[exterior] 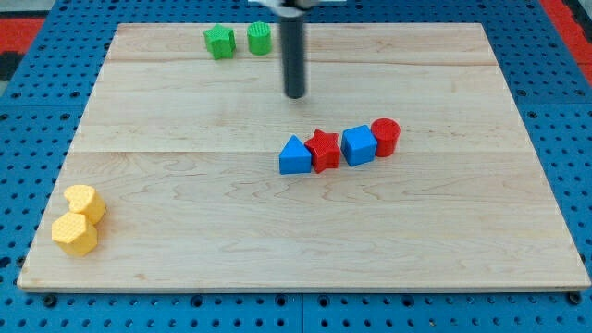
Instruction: Place your arm to the center left
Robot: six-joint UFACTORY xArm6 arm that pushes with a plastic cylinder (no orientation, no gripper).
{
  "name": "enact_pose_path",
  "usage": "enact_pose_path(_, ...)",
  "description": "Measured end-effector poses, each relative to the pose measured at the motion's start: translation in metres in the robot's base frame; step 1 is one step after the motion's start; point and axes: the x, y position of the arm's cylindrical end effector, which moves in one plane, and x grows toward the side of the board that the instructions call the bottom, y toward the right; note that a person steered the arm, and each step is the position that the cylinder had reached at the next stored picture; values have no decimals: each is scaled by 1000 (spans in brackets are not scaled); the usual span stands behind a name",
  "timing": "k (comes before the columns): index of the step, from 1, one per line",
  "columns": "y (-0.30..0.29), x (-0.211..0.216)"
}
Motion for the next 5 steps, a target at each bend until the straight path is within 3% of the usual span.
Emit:
enact_pose_path(2,-2,3)
enact_pose_path(3,-75,31)
enact_pose_path(4,-202,23)
enact_pose_path(5,-260,13)
